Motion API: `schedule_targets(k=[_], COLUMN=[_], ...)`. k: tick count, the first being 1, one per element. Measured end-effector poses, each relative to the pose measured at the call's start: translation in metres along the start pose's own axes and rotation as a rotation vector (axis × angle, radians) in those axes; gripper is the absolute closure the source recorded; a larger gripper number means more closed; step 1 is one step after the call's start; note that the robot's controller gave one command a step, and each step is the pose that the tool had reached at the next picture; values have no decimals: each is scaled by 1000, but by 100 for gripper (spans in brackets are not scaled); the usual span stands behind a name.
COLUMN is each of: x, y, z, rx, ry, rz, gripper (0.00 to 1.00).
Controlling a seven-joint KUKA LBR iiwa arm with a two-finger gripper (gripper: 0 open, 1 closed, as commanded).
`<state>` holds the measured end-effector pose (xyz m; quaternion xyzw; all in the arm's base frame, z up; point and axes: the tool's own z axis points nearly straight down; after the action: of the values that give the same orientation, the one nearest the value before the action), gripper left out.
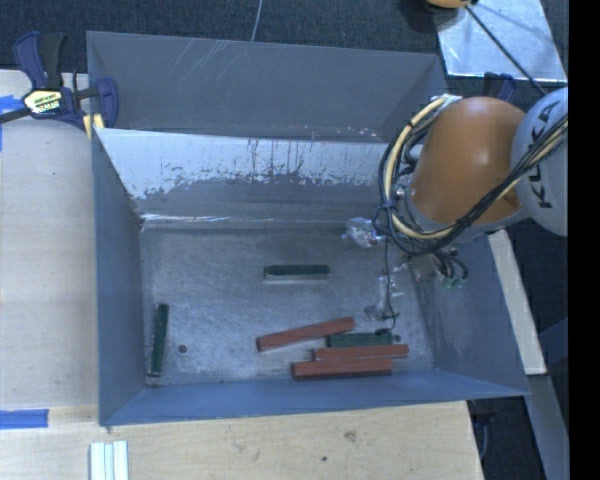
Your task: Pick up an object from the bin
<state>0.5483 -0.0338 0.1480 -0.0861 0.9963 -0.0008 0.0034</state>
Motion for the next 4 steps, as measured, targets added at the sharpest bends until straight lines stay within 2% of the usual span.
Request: schedule_targets(k=[1,2,3,4], x=[-4,-4,-4,11], y=[30,30,30,67], z=[70,71,71,61], rx=[-2,-2,-2,0], ry=[0,2,2,6], rz=[-221,-222,-222,-314], gripper=[100,0,0,0])
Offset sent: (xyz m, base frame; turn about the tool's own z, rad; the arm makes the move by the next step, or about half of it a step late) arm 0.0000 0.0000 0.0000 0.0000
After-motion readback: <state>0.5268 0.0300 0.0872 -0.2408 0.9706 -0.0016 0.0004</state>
